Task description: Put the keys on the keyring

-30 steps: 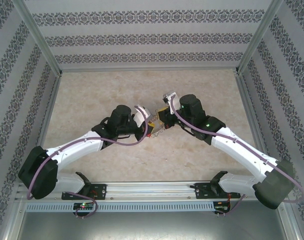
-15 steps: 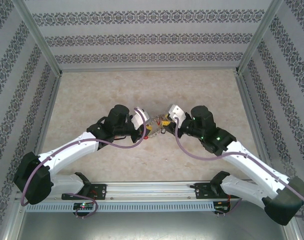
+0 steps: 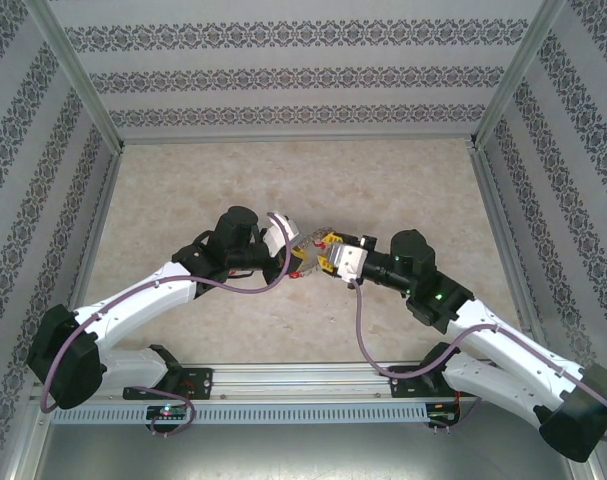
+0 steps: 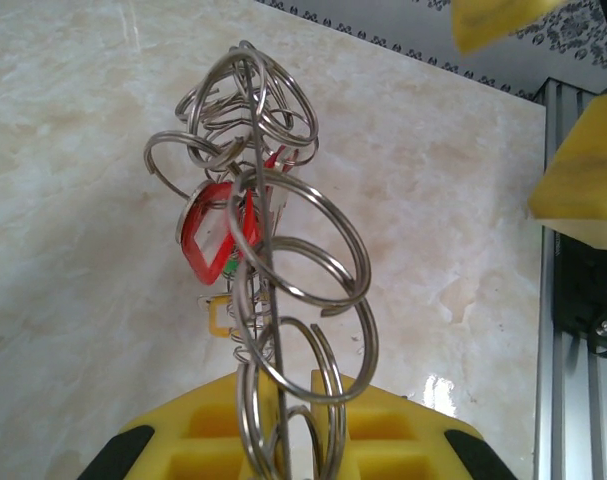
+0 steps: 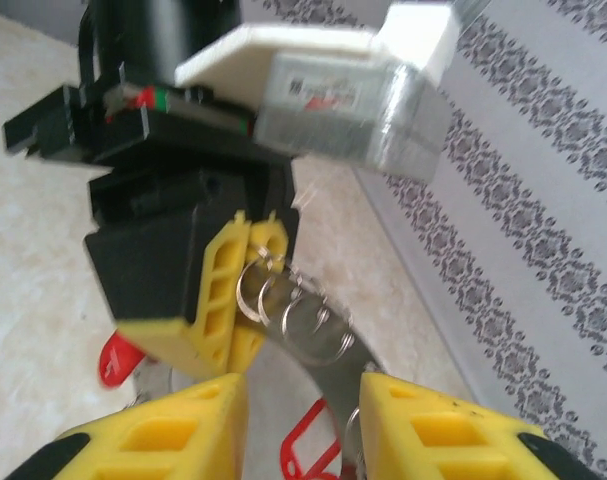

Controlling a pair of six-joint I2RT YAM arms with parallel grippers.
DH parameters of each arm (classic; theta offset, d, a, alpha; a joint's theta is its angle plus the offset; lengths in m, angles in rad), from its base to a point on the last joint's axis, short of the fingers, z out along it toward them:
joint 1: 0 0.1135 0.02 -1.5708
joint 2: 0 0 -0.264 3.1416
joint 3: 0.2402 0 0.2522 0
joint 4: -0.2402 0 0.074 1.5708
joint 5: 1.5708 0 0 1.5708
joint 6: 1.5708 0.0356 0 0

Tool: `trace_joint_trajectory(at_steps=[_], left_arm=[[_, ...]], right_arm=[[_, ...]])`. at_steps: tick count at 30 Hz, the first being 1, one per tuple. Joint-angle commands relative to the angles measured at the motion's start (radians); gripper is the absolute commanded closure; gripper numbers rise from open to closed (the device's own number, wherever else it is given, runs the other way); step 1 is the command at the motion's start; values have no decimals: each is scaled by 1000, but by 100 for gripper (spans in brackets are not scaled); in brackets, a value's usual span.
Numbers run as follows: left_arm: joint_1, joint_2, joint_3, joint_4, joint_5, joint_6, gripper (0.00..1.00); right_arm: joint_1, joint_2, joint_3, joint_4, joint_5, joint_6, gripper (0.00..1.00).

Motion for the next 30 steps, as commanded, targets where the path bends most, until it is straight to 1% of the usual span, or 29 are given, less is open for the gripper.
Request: trace_joint_trajectory(at_steps=[1,2,3,4,6,9,11,12,13,14,15,16,17,18,20,21,22,23,25,27,30], left_arm=[[-11,-18,10,127,13,-71,100],[-11,-20,5,144,-6,-79,100],[-11,-22,0,155,-27,-83,100],[-11,-22,-2,162,-41,-84,100],[-11,-19,-8,181,-73,-88,100],[-11,-11,-10,192,-114,-99,100],[-11,-10,-13,206,-123,-104,100],[-11,-10,-16,209,-125,-105,100],[-11,-8,-13,211,-125,-105,100],[-11,-6,-6,208,-119,-107,100],[-11,-1,1,202,-111,-105,100],[-11,3,5,198,-102,-105,100],[-11,5,6,197,-97,-106,100],[-12,7,4,204,-93,-109,100],[-12,9,-2,209,-89,-109,100],[-12,9,-2,209,-86,-108,100],[-12,10,-2,206,-86,-106,100],[-12,12,-1,203,-84,-108,100],[-13,12,-1,202,-76,-111,100],[-17,12,-1,201,-73,-112,100],[-21,16,-1,197,-66,-109,100]], right_arm=[[2,3,10,135,-1,280,61],[1,0,18,121,5,430,61],[2,-5,16,106,4,540,61],[5,-12,6,99,9,605,61],[18,-49,-47,101,67,792,63],[20,-89,-92,114,73,1008,65],[8,-88,-66,74,51,1119,64],[-2,-80,-40,41,35,1149,66],[-4,-68,-8,-5,27,1129,69],[10,-55,43,-95,36,1037,71],[43,-45,85,-185,85,895,70],[76,-45,103,-243,127,743,67],[112,-55,95,-264,169,530,67],[129,-71,56,-232,221,363,67],[123,-86,8,-155,251,147,67],[109,-84,-1,-135,246,47,67],[100,-76,2,-133,239,-35,66],[97,-68,7,-124,244,-93,65],[87,-51,10,-94,210,-188,65],[77,-24,20,-59,192,-233,65],[66,22,36,-38,202,-300,65]])
